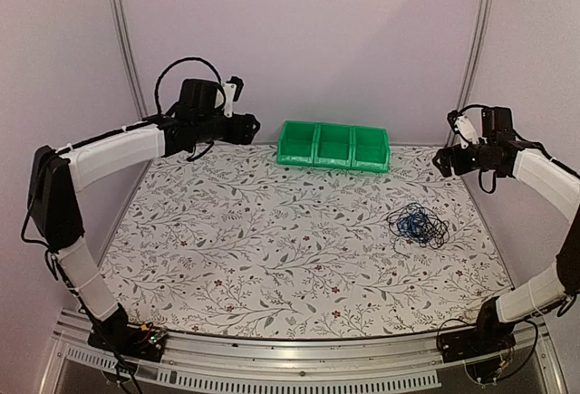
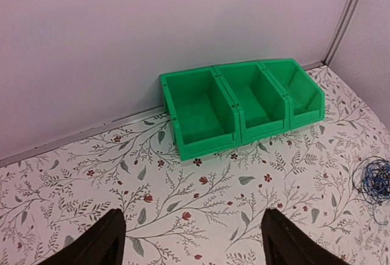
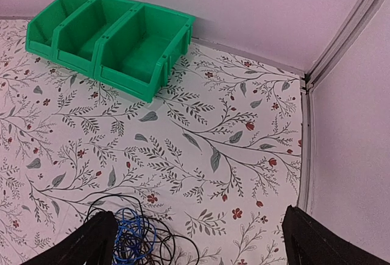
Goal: Untangle the cables
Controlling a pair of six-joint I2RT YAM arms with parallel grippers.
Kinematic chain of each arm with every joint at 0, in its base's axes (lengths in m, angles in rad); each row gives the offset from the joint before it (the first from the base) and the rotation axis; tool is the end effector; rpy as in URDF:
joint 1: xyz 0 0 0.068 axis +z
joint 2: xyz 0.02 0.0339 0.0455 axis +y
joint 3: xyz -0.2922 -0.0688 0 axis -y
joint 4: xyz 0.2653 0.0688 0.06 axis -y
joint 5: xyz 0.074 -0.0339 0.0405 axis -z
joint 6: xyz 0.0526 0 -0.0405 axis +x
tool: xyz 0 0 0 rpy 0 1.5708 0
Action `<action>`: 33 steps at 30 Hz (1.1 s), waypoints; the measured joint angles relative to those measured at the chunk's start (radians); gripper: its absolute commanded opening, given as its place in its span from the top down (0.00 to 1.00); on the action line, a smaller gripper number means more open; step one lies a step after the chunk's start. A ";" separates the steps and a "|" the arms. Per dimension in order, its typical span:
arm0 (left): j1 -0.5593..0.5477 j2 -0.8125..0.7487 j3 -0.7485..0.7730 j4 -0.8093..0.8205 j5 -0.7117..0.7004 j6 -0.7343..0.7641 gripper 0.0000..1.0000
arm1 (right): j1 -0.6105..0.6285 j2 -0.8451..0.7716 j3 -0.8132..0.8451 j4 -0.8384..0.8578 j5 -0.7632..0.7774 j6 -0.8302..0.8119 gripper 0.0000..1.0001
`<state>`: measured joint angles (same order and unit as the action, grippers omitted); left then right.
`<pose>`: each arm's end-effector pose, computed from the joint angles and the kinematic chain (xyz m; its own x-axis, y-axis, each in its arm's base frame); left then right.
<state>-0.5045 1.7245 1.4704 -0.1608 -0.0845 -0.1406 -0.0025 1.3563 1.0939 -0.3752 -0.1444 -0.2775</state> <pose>0.3981 -0.2147 0.3427 -0.4074 0.0655 -0.9109 0.3605 0.9280 -0.0946 0.3309 0.0067 0.3131 -0.5415 -0.2697 -0.7963 -0.2719 0.9524 -0.1377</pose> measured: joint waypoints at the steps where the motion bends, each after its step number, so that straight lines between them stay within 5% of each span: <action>1: -0.027 0.018 0.000 0.002 0.009 -0.002 0.23 | -0.001 0.000 -0.008 -0.002 0.000 -0.002 0.01; 8: -0.147 0.126 0.023 -0.016 0.128 -0.071 0.43 | -0.006 -0.001 -0.049 -0.057 -0.073 -0.141 0.02; 22: -0.274 0.249 0.111 -0.161 0.335 -0.071 0.40 | -0.007 0.016 -0.071 -0.346 -0.270 -0.439 0.29; 33: -0.334 0.293 0.158 -0.275 0.354 -0.045 0.41 | -0.007 0.193 -0.033 -0.417 -0.286 -0.440 0.42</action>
<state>-0.8387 2.0171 1.6283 -0.4358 0.2695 -0.1852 -0.0097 1.5490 1.0607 -0.7925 -0.4305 -0.7174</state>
